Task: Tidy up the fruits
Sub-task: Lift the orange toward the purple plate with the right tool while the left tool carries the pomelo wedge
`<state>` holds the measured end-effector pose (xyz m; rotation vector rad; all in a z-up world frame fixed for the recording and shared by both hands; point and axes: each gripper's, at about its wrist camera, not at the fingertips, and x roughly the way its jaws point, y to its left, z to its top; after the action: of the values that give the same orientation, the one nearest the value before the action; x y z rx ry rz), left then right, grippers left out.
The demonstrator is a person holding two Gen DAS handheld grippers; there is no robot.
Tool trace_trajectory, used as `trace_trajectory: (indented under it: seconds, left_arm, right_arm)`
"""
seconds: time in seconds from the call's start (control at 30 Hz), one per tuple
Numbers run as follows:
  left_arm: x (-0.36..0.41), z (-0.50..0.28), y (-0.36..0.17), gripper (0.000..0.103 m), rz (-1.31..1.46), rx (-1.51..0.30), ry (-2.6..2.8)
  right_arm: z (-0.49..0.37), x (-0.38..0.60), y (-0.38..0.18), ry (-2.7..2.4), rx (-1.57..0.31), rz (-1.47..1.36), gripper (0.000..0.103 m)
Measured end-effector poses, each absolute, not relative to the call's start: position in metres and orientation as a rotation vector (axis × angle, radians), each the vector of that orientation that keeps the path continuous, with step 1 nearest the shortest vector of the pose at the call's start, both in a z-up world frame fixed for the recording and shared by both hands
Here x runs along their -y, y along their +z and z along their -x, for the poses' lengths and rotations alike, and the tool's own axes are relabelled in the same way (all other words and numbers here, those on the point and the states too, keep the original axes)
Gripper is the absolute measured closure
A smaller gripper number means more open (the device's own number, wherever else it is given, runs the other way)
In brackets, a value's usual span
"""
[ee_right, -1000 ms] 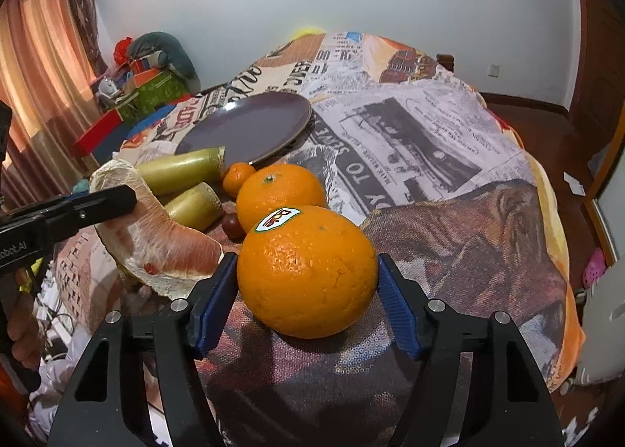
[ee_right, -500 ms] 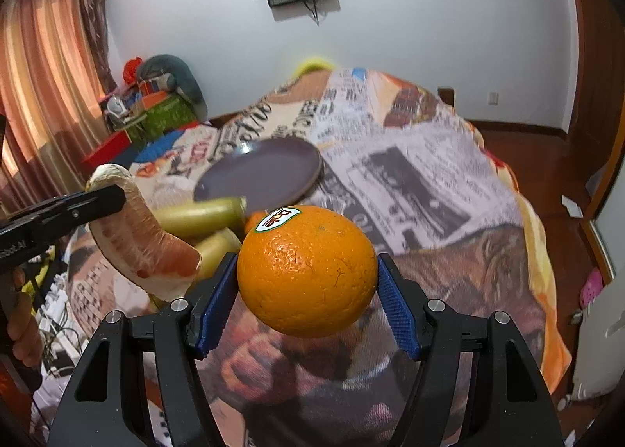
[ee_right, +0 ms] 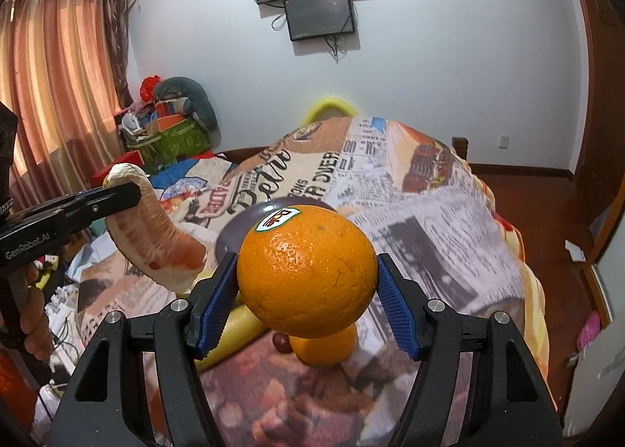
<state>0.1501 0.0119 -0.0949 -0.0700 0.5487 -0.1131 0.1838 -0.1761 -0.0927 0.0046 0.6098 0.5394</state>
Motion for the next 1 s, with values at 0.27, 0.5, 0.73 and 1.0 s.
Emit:
trace_trajectory:
  seconds: [0.27,0.5,0.73,1.0]
  left_arm:
    - [-0.034,-0.177,-0.095,0.085,0.075,-0.542,-0.085]
    - [-0.046,-0.211,-0.105,0.085,0.082,-0.571,-0.084]
    - [-0.047,-0.245,-0.125,0.085,0.082,-0.627,-0.116]
    - [-0.049,-0.282,-0.146,0.085,0.078,-0.689,-0.14]
  right_arm:
    - [-0.208,0.163,-0.088,0.549,-0.581,0.013,0.037]
    - [-0.235,0.15,-0.092,0.56,-0.595,0.033,0.037]
    - [-0.266,0.132,-0.1,0.577,-0.616,0.082,0.037]
    - [-0.303,0.113,-0.113,0.604,-0.66,0.145,0.037]
